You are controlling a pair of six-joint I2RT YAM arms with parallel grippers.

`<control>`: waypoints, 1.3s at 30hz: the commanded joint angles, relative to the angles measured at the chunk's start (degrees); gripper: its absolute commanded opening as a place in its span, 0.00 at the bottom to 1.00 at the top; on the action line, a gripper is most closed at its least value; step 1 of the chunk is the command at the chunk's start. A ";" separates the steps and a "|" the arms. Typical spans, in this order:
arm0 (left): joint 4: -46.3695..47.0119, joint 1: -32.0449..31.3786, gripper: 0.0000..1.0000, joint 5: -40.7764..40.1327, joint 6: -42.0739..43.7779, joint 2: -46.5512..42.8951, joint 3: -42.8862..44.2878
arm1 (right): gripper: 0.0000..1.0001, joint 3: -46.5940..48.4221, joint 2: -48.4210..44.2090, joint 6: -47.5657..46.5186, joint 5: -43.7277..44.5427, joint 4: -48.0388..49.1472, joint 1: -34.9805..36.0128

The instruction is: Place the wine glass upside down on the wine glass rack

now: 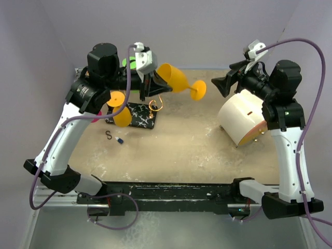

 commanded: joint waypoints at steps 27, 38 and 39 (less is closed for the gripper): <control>9.20 0.14 0.00 -22.12 -7.20 -3.47 2.91 | 0.71 10.95 14.27 26.80 -6.52 9.74 8.93; 10.19 0.14 0.00 -22.68 -6.41 -2.87 1.81 | 0.52 10.86 16.50 28.89 -6.97 11.82 10.48; 10.24 0.14 0.00 -22.68 -6.36 -2.85 1.87 | 0.50 11.17 16.81 29.16 -6.96 11.82 10.52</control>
